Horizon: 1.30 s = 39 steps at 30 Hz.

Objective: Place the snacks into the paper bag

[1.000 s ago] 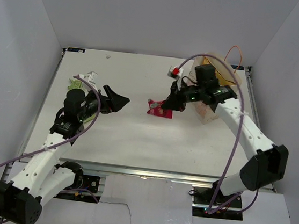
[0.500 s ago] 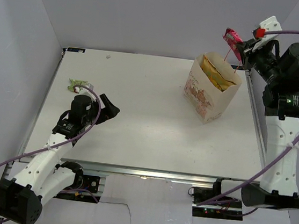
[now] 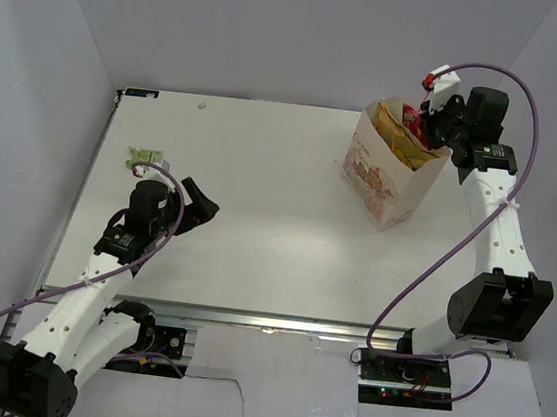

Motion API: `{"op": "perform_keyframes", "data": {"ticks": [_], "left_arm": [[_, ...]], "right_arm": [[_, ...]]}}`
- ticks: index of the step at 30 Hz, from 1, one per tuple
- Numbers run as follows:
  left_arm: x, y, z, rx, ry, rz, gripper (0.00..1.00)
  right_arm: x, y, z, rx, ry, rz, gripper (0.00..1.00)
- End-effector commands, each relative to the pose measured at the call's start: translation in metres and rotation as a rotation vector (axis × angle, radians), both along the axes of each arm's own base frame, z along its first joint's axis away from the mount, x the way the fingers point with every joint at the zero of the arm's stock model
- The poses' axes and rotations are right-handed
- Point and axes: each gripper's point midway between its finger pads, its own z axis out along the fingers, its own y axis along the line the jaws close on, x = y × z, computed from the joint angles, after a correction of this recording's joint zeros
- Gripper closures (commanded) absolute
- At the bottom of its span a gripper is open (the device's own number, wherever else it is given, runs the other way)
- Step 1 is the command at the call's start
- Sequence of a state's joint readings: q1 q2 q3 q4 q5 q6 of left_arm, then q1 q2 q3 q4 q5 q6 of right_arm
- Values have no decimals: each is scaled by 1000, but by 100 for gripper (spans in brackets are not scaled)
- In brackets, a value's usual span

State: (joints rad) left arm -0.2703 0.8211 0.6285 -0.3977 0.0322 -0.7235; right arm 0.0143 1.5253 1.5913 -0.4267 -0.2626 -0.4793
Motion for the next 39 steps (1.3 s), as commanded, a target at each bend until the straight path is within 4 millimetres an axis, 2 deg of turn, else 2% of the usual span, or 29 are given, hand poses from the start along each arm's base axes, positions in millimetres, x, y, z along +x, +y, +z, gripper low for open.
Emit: {"op": "perform_keyframes", "data": {"ticks": [1, 3, 6, 7, 8, 9, 11, 12, 13, 14, 15, 16, 17, 19, 21, 22, 23, 26, 27, 28, 30, 31, 32, 35, 38, 39], "left_arm": [[-3, 5, 0, -1, 1, 27, 2], [-2, 5, -1, -1, 9, 28, 2], [0, 4, -2, -7, 25, 35, 2], [2, 10, -4, 9, 31, 71, 2], [3, 11, -4, 8, 36, 82, 2], [5, 14, -8, 6, 58, 115, 2], [5, 20, -11, 12, 97, 163, 2], [6, 23, -16, 22, 127, 191, 2], [4, 27, -21, 28, 166, 222, 3], [8, 32, -17, 45, 163, 251, 3], [10, 35, -18, 62, 176, 266, 4], [8, 39, -28, 94, 228, 283, 5], [12, 46, -24, 112, 233, 329, 7], [12, 55, -40, 179, 316, 354, 9], [19, 68, -41, 235, 353, 403, 9], [16, 74, -58, 287, 430, 412, 9], [19, 85, -62, 319, 452, 444, 9], [38, 100, -69, 375, 477, 439, 7], [43, 105, -70, 416, 474, 391, 5], [57, 112, -69, 430, 466, 388, 4], [68, 116, -69, 481, 464, 316, 3], [81, 117, -61, 493, 436, 297, 3], [86, 119, -67, 519, 453, 274, 2], [101, 123, -62, 575, 429, 222, 4], [110, 121, -71, 597, 434, 156, 8], [109, 121, -81, 600, 460, 138, 12]], "right_arm": [[10, -8, 24, -86, -136, -6, 88], [11, -11, 13, -119, -124, -9, 86], [9, -11, 3, -140, -117, 4, 72], [6, -10, 0, -139, -103, 14, 53], [3, -8, 0, -136, -99, 23, 47], [-1, -5, 8, -117, -110, 36, 40], [-9, 0, 18, -94, -118, 50, 38], [-15, 4, 40, -74, -157, 66, 35], [-19, 7, 50, -47, -166, 72, 35], [-25, 9, 59, -33, -167, 82, 35], [-34, 16, 76, -12, -197, 112, 34], [-40, 19, 96, -1, -234, 128, 34], [-52, 27, 107, 19, -250, 166, 31], [-65, 36, 118, 31, -269, 223, 29], [-83, 49, 122, 48, -269, 313, 25], [-87, 53, 115, 56, -251, 337, 24], [-91, 55, 112, 63, -241, 352, 24], [-105, 64, 92, 92, -191, 410, 24], [-110, 66, 91, 97, -192, 425, 24], [-113, 68, 83, 105, -168, 433, 24], [-120, 72, 79, 119, -154, 461, 24], [-123, 73, 76, 126, -140, 470, 24], [-125, 75, 73, 133, -129, 478, 24], [-131, 80, 67, 167, -95, 504, 24], [-136, 85, 58, 204, -55, 531, 24], [-137, 87, 55, 214, -42, 538, 24]]}}
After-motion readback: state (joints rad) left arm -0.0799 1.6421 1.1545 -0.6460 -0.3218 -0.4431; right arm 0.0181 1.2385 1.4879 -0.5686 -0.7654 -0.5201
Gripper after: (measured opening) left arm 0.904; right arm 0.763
